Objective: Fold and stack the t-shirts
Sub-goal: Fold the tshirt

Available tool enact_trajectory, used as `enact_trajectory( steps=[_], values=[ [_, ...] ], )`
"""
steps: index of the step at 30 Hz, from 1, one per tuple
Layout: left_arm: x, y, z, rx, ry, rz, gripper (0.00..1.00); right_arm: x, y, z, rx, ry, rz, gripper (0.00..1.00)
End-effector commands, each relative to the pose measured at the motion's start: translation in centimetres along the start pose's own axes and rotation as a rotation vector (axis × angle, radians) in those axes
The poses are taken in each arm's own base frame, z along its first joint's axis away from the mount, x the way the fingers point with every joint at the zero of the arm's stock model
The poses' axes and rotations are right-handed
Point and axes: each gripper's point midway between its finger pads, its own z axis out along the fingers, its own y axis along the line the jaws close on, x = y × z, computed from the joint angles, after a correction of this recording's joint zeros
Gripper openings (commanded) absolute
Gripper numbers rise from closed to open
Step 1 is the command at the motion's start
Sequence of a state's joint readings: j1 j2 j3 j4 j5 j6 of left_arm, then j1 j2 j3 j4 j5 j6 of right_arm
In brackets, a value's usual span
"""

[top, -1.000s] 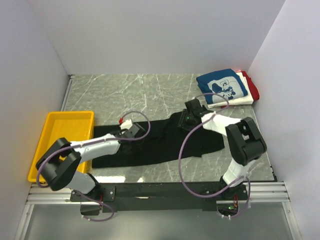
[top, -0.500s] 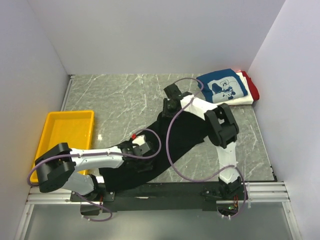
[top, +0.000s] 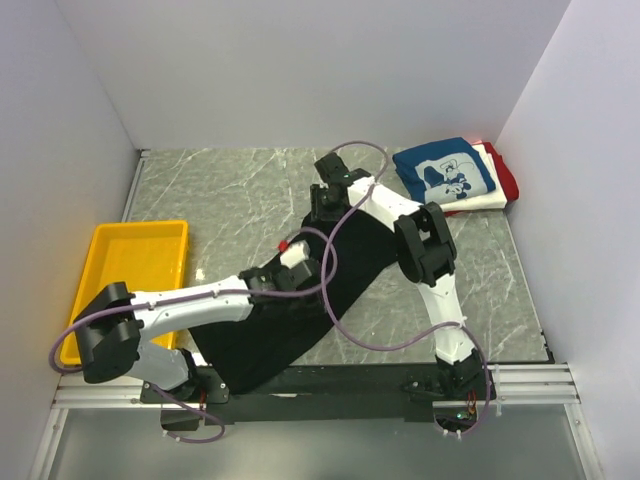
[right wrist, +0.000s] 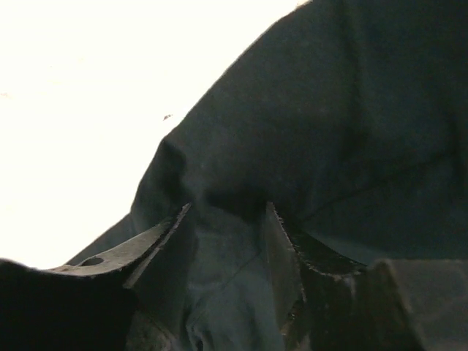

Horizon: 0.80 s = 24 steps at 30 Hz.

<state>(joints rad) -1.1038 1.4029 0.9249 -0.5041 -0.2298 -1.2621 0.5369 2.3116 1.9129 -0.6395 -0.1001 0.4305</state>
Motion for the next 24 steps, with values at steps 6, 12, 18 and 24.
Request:
enact_trajectory(
  steps=[6,12,18,24],
  values=[
    [-13.4,-4.4,-1.4,0.128,-0.265,0.083,0.43,-8.3,-4.1,-15.1,-0.22,-0.359,0.26,0.53],
    [-18.0,-9.6,2.4,0.128,-0.303,0.372,0.61,-5.1,-8.4,-20.3,-0.205,-0.469,0.395,0.53],
    [-19.5,-9.9,9.0,-0.006,-0.254,0.571,0.8,-0.5,-10.8,-23.9,-0.208,-0.545,0.437,0.53],
    [-19.1,-9.3,14.1,-0.016,-0.185,0.718,0.87,3.8,-13.2,-26.0,-0.147,-0.618,0.485,0.54]
  ],
)
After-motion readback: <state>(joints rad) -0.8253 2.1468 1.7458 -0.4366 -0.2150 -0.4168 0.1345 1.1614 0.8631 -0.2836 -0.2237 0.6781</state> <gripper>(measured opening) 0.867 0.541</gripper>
